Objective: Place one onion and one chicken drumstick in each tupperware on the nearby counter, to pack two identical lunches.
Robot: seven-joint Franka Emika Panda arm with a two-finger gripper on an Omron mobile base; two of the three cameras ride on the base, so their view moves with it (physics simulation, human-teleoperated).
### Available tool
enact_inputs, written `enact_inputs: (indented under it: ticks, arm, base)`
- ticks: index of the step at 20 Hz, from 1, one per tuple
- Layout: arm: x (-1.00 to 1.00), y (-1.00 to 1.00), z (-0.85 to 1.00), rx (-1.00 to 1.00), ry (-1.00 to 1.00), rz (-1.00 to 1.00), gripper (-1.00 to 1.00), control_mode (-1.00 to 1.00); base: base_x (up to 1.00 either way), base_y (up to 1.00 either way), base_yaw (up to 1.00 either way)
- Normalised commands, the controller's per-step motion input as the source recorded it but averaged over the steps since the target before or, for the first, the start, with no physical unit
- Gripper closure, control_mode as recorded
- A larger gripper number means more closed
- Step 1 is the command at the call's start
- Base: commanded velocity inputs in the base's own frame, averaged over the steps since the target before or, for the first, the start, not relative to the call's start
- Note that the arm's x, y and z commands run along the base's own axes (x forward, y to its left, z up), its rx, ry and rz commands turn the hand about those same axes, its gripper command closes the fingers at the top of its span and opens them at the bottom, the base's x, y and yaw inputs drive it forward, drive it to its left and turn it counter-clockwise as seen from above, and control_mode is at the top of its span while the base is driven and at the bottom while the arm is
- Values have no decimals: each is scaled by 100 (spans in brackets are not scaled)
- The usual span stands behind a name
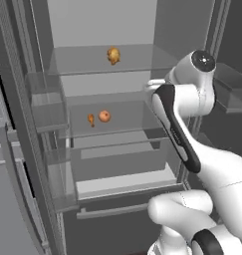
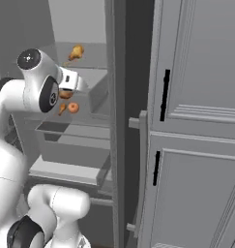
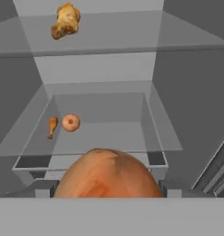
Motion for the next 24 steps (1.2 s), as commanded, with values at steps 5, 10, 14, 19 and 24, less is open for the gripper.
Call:
enact_inputs:
  ticks: [5,10,14,19,24]
  arm:
    - [0,0,0,0,0,0,100,100]
    - [0,0,0,0,0,0,100,100]
    - [0,0,0,0,0,0,100,100]
    - [0,0,0,0,0,0,100,100]
    - [0,0,0,0,0,0,100,100]
  base:
    - [-100,1,1]
    - [-97,61,25]
    - [-58,72,51]
    - [-97,-47,-7]
    - [-46,-46,-48]
